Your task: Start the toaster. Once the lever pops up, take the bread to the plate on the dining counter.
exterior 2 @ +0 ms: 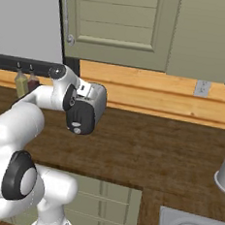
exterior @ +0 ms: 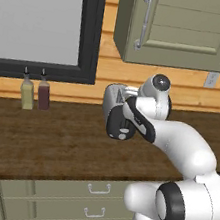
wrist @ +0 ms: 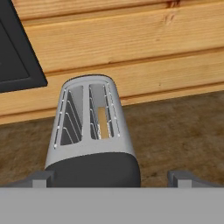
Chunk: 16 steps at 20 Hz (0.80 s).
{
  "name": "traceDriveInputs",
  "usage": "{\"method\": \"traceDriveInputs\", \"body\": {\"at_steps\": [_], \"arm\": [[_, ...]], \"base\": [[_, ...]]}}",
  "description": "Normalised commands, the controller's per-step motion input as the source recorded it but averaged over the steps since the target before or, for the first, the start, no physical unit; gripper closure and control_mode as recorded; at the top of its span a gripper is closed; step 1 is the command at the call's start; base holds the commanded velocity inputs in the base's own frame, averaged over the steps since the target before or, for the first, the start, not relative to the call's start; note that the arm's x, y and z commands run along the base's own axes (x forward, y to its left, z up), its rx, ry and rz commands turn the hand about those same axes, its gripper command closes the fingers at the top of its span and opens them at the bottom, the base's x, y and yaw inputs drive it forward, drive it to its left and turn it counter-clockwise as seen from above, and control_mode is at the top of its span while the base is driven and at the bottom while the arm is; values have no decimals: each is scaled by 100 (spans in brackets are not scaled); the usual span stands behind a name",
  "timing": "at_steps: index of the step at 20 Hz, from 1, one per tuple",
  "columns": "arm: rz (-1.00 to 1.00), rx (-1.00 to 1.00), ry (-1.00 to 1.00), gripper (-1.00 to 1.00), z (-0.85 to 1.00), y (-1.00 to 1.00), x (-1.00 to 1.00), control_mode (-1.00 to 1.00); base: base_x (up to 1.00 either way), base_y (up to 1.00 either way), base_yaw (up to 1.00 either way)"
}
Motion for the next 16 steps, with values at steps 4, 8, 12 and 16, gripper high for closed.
{"method": "traceDriveInputs", "body": {"at_steps": [4,8,12,16], "arm": [[0,0,0,-100,0,0,0,-100],[0,0,0,-100,0,0,0,-100],[0,0,0,-100,0,0,0,-100],[0,0,0,-100,0,0,0,-100]], "base": [[0,0,0],[0,0,0],[0,0,0],[0,0,0]]}}
